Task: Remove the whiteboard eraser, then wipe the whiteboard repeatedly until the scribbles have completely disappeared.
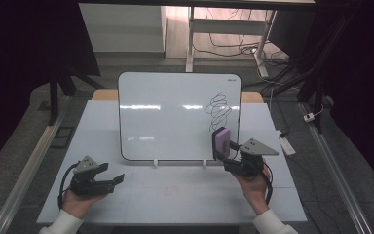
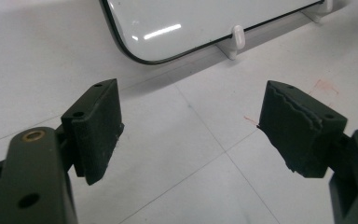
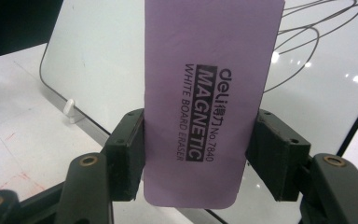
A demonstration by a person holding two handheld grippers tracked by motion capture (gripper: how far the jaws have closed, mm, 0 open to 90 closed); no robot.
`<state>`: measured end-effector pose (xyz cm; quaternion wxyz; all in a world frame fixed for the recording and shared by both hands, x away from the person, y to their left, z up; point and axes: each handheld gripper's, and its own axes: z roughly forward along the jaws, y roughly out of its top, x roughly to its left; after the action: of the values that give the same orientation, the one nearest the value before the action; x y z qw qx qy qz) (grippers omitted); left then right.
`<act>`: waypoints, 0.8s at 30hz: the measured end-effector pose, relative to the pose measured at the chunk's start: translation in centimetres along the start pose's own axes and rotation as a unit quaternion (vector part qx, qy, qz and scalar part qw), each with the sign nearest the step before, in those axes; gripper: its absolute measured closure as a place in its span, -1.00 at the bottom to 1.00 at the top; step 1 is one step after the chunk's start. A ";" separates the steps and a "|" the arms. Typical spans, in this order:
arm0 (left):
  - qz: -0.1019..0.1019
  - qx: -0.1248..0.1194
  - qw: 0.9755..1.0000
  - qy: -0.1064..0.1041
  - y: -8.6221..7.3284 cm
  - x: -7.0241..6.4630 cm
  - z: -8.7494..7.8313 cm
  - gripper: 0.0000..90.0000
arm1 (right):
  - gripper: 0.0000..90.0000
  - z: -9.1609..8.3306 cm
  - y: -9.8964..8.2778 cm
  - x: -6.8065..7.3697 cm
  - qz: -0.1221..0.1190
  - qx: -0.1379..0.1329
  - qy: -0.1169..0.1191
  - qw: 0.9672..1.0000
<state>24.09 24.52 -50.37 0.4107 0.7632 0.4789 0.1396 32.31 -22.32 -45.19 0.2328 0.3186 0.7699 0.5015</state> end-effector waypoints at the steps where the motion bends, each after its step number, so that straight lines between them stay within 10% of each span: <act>1: -0.001 0.000 1.000 0.000 0.0 0.0 0.0 -0.52 | -0.11 -0.1 0.1 -0.1 -0.003 -0.001 -0.002 1.000; 16: -0.001 0.006 1.000 -0.005 0.1 0.1 0.2 -0.53 | -0.11 0.3 8.2 -4.7 -0.052 0.006 -0.119 0.992; 24: -0.001 0.009 1.000 -0.005 0.0 0.2 0.4 -0.53 | -0.11 2.6 11.4 -5.9 -0.067 0.022 -0.141 0.987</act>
<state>24.44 24.51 -50.68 0.4064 0.7670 0.4790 0.1305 41.08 -21.61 -35.53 0.3651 0.3390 0.7597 0.4179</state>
